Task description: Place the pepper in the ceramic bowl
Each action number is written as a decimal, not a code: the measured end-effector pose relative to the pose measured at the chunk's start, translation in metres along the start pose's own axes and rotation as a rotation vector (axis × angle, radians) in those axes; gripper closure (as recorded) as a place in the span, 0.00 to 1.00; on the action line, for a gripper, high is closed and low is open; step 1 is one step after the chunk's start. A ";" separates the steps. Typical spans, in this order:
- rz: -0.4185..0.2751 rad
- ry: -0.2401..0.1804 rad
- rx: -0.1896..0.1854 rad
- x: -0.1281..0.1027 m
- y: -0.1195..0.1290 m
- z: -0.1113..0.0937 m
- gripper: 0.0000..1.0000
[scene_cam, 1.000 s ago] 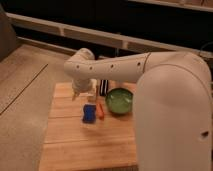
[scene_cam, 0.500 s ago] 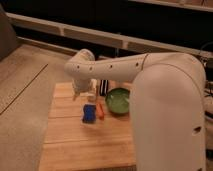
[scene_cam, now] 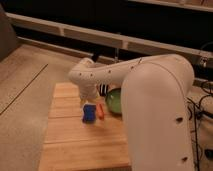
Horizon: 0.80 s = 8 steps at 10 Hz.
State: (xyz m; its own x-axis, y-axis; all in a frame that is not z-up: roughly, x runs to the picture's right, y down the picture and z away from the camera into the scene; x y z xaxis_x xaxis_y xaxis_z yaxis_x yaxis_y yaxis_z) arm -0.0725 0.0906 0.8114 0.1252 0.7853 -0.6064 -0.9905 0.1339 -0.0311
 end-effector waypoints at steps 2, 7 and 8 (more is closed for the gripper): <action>0.068 0.036 0.032 0.006 -0.012 0.012 0.35; 0.202 0.122 0.099 0.021 -0.032 0.036 0.35; 0.230 0.140 0.114 0.024 -0.036 0.040 0.35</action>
State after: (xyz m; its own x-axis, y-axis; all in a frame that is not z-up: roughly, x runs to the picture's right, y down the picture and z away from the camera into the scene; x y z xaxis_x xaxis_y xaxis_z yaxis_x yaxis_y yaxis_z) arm -0.0320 0.1289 0.8299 -0.1185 0.7131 -0.6910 -0.9782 0.0356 0.2044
